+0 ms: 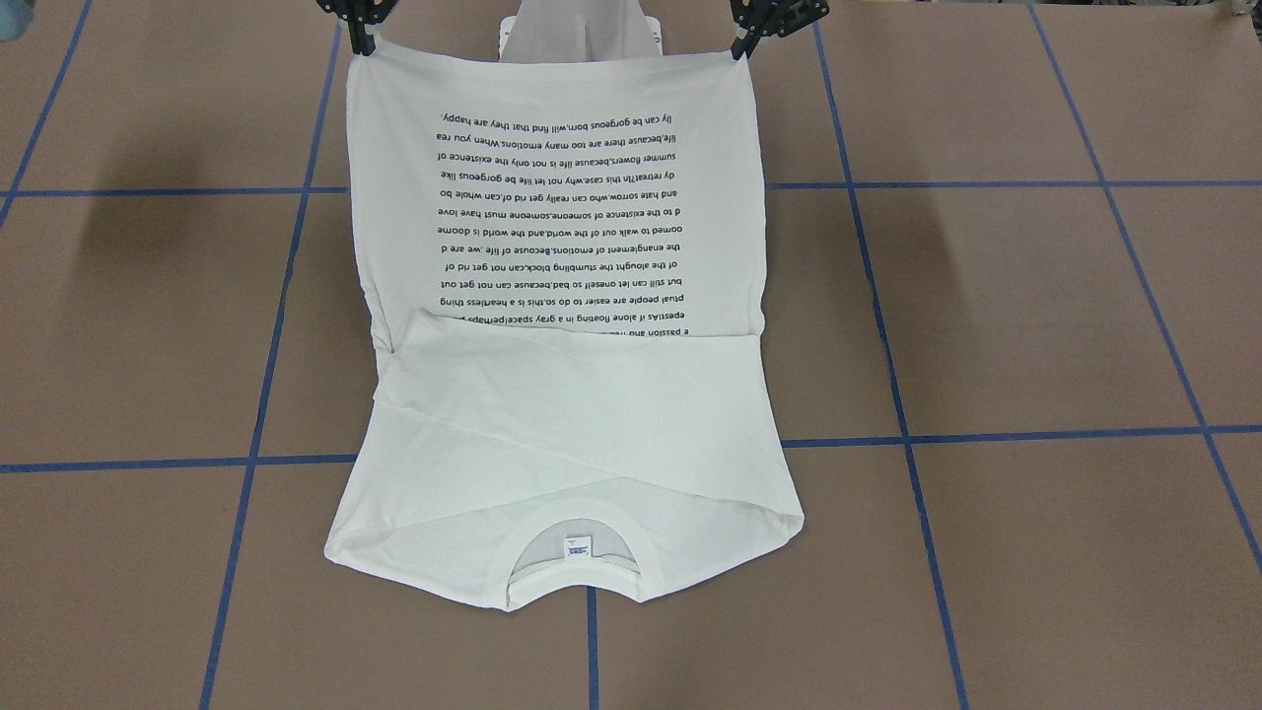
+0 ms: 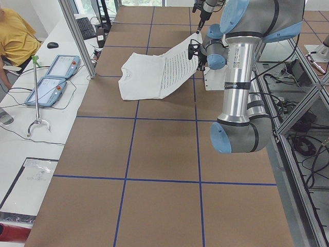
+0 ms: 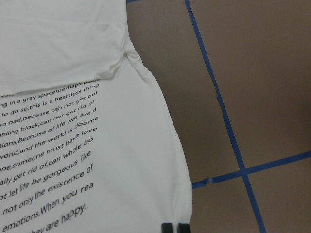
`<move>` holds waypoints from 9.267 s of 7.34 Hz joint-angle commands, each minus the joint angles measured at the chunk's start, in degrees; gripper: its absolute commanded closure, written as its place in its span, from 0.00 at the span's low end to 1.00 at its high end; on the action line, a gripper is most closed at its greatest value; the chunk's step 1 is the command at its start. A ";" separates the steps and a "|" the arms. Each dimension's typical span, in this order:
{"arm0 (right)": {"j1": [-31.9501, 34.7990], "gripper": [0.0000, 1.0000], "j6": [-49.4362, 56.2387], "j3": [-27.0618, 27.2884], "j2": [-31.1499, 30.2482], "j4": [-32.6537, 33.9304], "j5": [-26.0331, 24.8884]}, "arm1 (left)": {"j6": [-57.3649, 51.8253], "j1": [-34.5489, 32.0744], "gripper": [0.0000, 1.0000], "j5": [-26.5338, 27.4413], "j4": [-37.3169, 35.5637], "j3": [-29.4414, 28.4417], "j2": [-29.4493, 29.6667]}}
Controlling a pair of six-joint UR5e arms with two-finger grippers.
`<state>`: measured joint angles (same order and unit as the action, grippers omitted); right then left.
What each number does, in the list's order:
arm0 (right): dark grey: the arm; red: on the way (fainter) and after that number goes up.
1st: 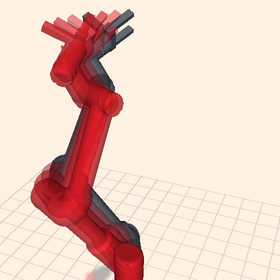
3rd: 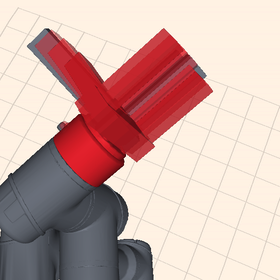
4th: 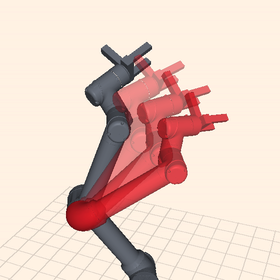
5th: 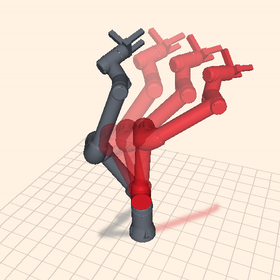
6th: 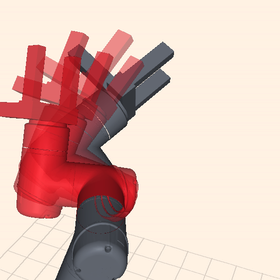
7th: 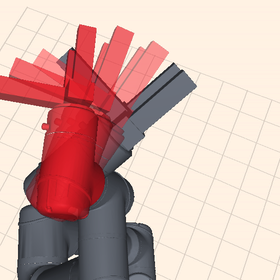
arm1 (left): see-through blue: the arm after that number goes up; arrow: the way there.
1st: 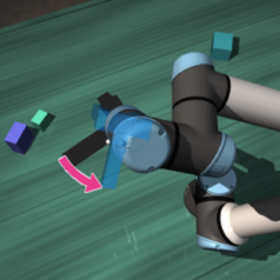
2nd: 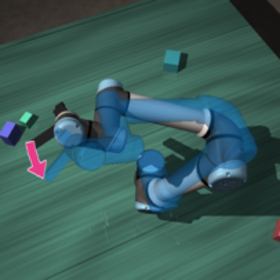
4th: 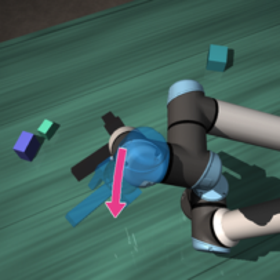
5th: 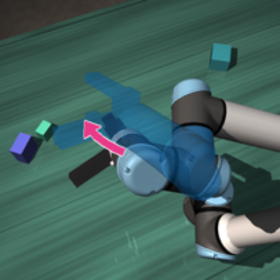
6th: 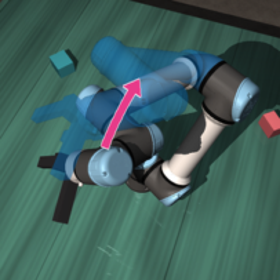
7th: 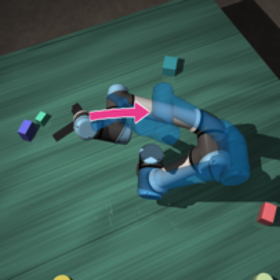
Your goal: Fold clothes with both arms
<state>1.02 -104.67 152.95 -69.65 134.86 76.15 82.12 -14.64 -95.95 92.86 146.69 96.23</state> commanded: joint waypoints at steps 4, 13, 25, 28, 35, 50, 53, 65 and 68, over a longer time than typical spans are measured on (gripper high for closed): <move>22.47 1.00 25.43 -9.10 8.56 -5.49 7.04 | -17.38 -19.76 1.00 -2.66 -8.31 -12.69 17.30; 44.77 1.00 37.87 -61.12 17.52 -43.66 15.87 | -26.48 -30.89 1.00 0.59 21.80 -64.87 32.33; 42.40 0.00 44.46 -69.30 15.89 -56.01 15.95 | -32.46 -26.58 0.00 -0.11 35.42 -62.17 22.91; 42.13 0.00 44.46 -67.69 12.78 -60.24 15.87 | -25.44 -21.78 0.00 -2.22 43.09 -56.79 13.31; 41.87 0.00 44.55 -67.96 12.78 -60.24 15.69 | -18.05 -14.19 0.61 2.09 43.10 -54.66 12.85; 37.49 0.00 36.41 -68.83 18.91 -60.15 15.08 | -48.81 -40.29 0.00 -3.68 48.71 -85.52 29.03; 33.88 0.04 26.73 -86.67 32.93 -69.42 12.72 | -47.84 -40.38 0.00 -5.82 48.99 -78.67 24.11; 31.59 1.00 29.43 -100.83 37.83 -79.22 9.80 | -42.65 -39.67 0.00 -5.73 48.99 -77.87 23.13; 31.94 1.00 31.27 -91.84 35.48 -69.11 10.33 | -42.65 -39.59 0.00 -5.73 49.08 -77.87 23.13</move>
<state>32.76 -74.37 55.36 -32.51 59.05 86.17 39.46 -54.26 -101.69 141.93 68.82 119.36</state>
